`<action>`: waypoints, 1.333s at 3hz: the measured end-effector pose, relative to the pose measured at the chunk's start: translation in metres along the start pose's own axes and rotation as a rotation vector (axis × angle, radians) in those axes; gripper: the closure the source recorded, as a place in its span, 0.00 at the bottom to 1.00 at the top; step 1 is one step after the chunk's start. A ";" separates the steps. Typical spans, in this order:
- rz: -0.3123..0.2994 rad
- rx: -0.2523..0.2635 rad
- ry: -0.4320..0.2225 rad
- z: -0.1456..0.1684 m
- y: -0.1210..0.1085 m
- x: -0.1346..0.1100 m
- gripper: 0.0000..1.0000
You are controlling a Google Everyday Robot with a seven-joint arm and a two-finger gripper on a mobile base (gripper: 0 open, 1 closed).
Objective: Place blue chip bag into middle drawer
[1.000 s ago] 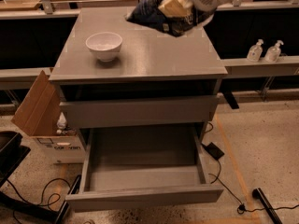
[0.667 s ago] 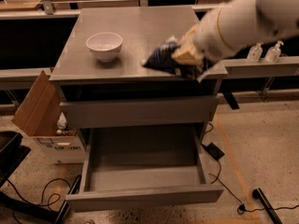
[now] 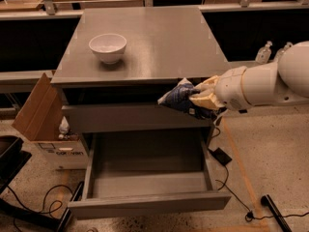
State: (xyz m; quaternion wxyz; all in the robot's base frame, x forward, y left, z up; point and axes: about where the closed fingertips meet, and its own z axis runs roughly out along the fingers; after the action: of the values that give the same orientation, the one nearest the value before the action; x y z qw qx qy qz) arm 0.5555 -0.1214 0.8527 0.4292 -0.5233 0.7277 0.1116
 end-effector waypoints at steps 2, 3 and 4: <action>0.034 -0.054 -0.017 0.025 0.025 0.018 1.00; 0.094 -0.148 -0.037 0.070 0.087 0.069 1.00; 0.082 -0.233 -0.092 0.131 0.135 0.104 1.00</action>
Offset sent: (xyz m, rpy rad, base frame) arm -0.0164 0.0190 -0.0576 0.0505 0.0849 0.0384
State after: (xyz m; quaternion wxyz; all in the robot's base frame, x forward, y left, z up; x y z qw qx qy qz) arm 0.4974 -0.0526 0.6578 0.3932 -0.5337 0.7103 0.2369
